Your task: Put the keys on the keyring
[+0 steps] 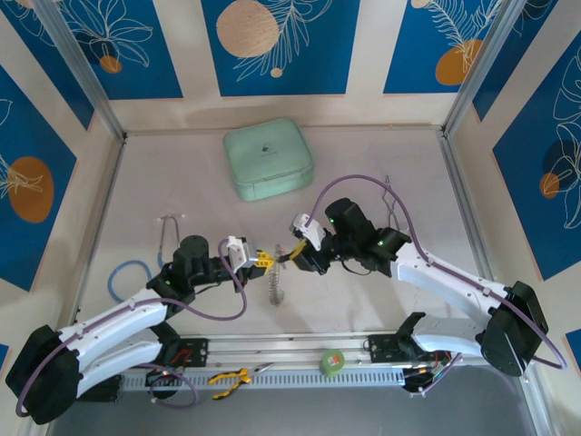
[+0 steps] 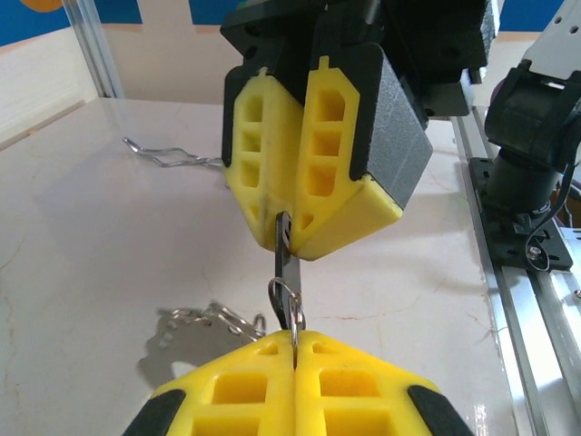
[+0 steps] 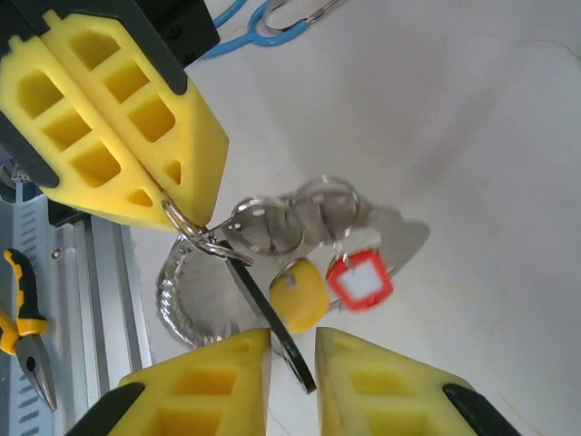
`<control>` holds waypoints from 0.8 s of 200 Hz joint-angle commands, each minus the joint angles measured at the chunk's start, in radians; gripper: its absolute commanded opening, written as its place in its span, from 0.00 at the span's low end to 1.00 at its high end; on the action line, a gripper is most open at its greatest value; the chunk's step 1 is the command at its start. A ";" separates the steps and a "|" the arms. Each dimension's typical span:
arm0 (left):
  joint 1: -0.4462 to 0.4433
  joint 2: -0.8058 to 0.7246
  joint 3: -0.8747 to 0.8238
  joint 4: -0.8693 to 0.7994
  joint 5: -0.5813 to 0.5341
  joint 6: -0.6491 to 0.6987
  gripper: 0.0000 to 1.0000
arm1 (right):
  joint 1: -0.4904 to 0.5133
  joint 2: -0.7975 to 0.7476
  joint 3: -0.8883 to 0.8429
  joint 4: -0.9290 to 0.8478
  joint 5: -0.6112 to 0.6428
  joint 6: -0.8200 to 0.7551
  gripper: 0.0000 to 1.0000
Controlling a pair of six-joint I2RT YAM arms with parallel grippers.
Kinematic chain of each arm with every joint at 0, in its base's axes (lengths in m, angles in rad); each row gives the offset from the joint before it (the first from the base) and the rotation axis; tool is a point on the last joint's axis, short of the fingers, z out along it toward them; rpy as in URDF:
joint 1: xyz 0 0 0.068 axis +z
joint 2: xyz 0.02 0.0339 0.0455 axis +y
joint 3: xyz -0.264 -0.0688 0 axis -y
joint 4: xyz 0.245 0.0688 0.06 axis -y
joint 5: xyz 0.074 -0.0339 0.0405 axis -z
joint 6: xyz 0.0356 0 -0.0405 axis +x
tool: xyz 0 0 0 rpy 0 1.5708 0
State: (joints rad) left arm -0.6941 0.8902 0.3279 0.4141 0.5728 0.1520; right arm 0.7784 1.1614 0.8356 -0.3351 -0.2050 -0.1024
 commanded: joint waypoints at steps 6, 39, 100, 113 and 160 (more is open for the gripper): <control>-0.005 -0.016 -0.003 0.043 0.037 -0.005 0.00 | 0.010 -0.014 0.011 0.030 -0.011 -0.092 0.41; -0.005 -0.011 -0.021 0.094 0.036 -0.032 0.00 | 0.042 -0.024 -0.048 0.111 -0.048 -0.171 0.46; -0.004 -0.005 -0.039 0.151 0.031 -0.055 0.00 | 0.048 0.018 -0.114 0.264 -0.093 -0.088 0.46; -0.004 0.001 -0.038 0.158 0.032 -0.057 0.00 | 0.050 0.026 -0.122 0.291 -0.098 -0.072 0.46; -0.004 0.009 -0.044 0.181 0.037 -0.065 0.00 | 0.053 0.049 -0.138 0.342 -0.092 -0.064 0.46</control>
State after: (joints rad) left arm -0.6941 0.8974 0.2943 0.5201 0.5758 0.1024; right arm 0.8238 1.1954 0.7086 -0.0467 -0.2783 -0.1783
